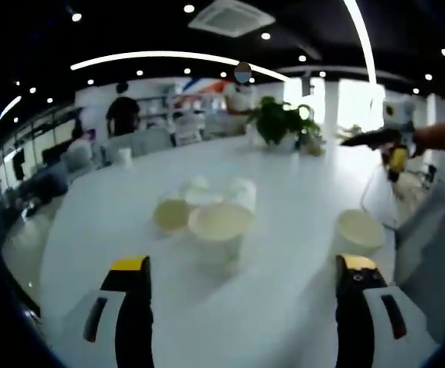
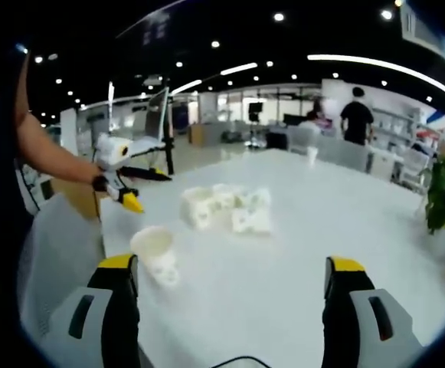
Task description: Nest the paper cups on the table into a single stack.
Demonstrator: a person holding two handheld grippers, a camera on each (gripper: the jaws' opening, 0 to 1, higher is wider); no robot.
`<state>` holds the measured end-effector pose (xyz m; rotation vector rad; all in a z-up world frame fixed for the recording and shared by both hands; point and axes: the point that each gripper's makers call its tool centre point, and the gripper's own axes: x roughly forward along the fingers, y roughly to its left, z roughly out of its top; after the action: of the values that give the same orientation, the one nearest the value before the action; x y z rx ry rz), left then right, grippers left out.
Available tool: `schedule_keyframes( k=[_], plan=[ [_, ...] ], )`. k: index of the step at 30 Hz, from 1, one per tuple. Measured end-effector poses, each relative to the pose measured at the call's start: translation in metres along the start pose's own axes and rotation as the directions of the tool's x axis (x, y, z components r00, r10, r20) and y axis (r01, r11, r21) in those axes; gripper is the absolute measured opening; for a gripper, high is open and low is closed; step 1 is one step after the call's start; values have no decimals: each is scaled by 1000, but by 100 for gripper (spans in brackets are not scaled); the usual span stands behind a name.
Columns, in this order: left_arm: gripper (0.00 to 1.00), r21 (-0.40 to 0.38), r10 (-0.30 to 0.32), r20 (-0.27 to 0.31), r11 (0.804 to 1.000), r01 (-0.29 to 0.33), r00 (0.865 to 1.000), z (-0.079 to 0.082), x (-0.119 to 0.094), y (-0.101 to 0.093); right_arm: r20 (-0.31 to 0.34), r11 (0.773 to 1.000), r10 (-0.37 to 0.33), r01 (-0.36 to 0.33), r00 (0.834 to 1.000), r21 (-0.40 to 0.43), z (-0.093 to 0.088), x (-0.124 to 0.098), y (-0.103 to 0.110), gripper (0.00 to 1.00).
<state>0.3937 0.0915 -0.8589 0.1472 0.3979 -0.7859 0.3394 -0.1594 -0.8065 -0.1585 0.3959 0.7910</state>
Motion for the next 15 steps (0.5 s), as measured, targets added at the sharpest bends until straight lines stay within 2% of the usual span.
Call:
schedule_keyframes(
  k=[7,15],
  plan=[
    [98,-9,0,-3,1000,0,1000,-8,14,6,2,1000,-12,12,1000,9,-2,-3,0,100],
    [96,-15,3,5,1000,-3,1000,-11,20,10,6,1000,-17,17,1000,13,0,-5,3,100]
  ],
)
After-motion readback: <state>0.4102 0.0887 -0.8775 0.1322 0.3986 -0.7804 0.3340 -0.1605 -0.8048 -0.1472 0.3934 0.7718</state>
